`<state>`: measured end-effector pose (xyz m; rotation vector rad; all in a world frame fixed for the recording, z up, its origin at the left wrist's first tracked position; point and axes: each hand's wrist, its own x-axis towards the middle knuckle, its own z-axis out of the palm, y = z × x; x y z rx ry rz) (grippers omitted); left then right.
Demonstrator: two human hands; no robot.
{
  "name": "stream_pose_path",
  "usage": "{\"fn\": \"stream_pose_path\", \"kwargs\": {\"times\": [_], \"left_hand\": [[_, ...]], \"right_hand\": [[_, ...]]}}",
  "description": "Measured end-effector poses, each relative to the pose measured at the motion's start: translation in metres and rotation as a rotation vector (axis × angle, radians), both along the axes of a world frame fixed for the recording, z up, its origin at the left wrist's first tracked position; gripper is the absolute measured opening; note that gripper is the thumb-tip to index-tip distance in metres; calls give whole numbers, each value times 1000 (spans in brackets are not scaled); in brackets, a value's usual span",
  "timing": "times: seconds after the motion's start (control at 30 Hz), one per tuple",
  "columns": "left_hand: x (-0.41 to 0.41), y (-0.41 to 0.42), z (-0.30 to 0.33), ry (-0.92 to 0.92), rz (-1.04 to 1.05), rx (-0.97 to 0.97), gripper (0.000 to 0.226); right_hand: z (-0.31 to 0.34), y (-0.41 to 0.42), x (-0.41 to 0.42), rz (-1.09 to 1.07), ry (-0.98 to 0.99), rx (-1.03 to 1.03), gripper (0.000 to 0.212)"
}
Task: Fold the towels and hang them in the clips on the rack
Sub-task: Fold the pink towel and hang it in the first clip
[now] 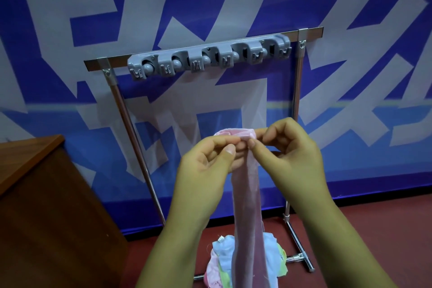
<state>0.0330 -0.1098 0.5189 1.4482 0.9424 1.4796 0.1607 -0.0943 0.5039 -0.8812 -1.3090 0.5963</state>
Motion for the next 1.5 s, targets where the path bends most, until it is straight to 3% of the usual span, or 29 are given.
{"fn": "stream_pose_path", "kwargs": {"times": [0.13, 0.23, 0.37, 0.63, 0.77, 1.1, 1.3, 1.5], "left_hand": [[-17, 3, -2, 122, 206, 224, 13], [-41, 11, 2, 468, 341, 522, 15], [-58, 21, 12, 804, 155, 447, 17], [-69, 37, 26, 1133, 5, 457, 34], [-67, 39, 35, 1156, -18, 518, 32], [-57, 34, 44, 1089, 15, 678, 29], [-60, 31, 45, 842, -60, 539, 23], [-50, 28, 34, 597, 6, 371, 25]], "right_hand": [[0, 3, 5, 82, 84, -43, 35], [1, 4, 9, 123, 126, -54, 31], [4, 3, 13, 162, 130, -53, 29], [8, 4, 23, 221, 87, -53, 32], [12, 4, 26, 206, 71, -64, 25], [14, 6, 29, 196, 73, 0, 32], [16, 6, 27, 219, 120, 15, 26], [17, 6, 25, 289, 117, 11, 24]]}}
